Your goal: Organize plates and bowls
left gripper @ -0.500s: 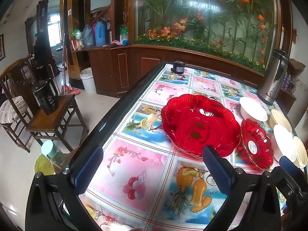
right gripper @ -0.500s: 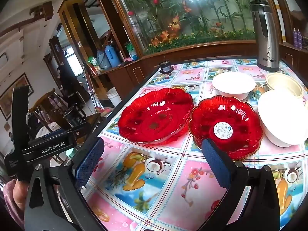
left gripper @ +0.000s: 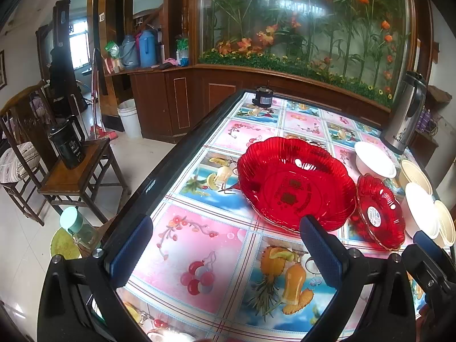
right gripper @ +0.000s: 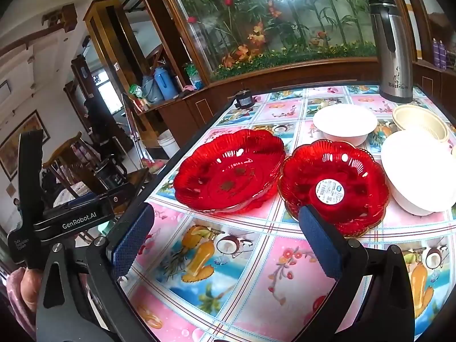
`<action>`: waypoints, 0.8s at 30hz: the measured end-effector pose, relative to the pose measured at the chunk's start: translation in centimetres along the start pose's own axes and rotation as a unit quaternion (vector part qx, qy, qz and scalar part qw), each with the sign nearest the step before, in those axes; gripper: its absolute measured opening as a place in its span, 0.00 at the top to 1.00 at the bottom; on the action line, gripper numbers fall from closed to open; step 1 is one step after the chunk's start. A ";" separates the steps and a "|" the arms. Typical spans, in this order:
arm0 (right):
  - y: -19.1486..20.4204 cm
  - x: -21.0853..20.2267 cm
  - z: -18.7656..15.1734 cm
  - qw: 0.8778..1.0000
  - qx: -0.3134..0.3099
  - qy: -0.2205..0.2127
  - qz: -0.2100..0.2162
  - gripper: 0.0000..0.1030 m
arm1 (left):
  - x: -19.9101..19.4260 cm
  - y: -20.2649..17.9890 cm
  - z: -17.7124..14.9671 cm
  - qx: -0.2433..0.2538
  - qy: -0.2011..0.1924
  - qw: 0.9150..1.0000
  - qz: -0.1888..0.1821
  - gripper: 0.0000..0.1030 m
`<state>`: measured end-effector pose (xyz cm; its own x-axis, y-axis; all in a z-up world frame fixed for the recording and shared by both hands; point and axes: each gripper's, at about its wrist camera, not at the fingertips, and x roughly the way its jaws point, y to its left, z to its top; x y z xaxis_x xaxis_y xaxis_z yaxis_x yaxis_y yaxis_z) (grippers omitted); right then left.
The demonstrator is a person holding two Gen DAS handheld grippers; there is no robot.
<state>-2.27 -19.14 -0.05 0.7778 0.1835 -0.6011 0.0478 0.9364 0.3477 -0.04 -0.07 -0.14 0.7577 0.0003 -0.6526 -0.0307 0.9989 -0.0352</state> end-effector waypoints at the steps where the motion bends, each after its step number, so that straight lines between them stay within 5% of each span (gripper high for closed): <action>1: 0.0 0.0 0.0 1.000 0.001 0.000 0.001 0.00 | 0.0 0.0 0.0 0.000 0.000 1.000 0.000 0.00; 24: -0.2 0.6 0.1 1.000 0.005 0.002 -0.001 0.00 | 1.8 0.0 -0.5 -0.002 0.013 1.000 0.002 0.00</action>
<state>-1.75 -19.27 -0.47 0.7749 0.1824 -0.6051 0.0562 0.9338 0.3534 0.96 -0.14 -1.72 0.7400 0.0038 -0.6726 -0.0363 0.9988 -0.0343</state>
